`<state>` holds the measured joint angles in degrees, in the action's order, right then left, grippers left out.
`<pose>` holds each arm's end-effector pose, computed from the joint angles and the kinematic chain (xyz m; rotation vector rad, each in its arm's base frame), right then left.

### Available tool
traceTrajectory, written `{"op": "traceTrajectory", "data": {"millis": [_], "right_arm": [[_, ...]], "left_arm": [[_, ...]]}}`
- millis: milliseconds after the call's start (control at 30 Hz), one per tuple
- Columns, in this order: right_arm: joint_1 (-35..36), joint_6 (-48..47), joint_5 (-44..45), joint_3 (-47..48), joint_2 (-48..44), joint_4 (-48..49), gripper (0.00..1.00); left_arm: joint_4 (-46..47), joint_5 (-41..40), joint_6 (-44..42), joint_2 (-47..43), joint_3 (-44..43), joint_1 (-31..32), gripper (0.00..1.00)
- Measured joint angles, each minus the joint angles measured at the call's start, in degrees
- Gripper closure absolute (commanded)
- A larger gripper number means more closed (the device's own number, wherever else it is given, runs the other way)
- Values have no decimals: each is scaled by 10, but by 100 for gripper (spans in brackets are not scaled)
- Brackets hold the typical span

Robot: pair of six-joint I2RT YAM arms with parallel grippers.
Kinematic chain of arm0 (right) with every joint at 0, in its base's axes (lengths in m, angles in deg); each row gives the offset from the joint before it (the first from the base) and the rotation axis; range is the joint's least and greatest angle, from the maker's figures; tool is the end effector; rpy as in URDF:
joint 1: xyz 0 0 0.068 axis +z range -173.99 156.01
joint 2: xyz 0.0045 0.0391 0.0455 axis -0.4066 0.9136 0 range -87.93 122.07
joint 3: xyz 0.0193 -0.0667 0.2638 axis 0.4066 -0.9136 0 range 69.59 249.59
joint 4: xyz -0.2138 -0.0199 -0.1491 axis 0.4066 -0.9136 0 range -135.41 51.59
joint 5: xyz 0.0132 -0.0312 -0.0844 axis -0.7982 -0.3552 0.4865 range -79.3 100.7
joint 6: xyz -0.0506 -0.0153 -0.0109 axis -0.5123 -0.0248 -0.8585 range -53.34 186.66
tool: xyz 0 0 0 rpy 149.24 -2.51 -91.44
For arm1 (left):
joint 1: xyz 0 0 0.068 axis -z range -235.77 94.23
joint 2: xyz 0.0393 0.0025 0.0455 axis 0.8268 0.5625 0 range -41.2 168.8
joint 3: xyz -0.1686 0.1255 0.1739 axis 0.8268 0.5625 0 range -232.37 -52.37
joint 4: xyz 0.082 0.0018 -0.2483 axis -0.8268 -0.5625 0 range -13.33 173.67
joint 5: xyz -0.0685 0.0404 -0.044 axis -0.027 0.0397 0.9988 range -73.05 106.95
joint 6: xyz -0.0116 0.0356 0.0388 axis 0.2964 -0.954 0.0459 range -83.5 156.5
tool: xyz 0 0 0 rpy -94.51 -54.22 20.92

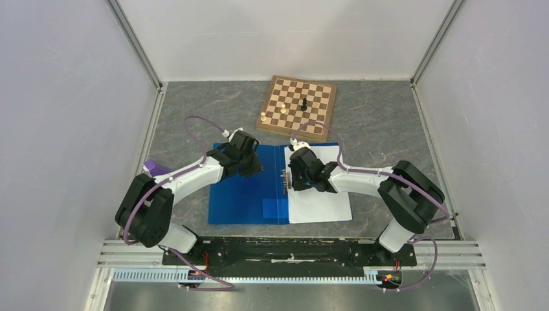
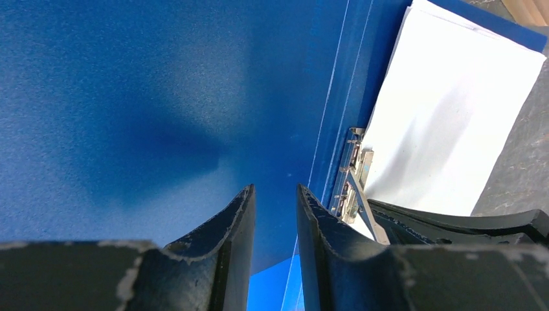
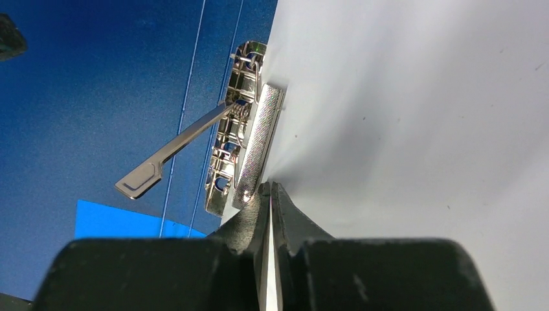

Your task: Put the files into the folder

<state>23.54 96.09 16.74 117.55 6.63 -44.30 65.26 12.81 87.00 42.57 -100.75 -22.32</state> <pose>0.2186 0.2332 0.1530 -0.3536 2.5079 0.4303 0.2439 -0.1580 0.1946 -0.4129 2.5483 -0.4947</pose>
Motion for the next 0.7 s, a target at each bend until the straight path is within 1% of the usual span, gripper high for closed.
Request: {"op": "traceTrajectory", "data": {"millis": [333,433,533,700], "right_arm": [[0,1,-2,-1,0,7,94],[0,0,-2,3,0,2,92],[0,-2,-1,19,0,-10,87],[2,-10,7,48,-13,-31,73]], "left_arm": [[14,28,2,10,-7,0,64],[13,37,1,10,-12,0,59],[6,35,-8,2,-18,0,56],[-29,5,-30,-55,-19,-1,54]]}}
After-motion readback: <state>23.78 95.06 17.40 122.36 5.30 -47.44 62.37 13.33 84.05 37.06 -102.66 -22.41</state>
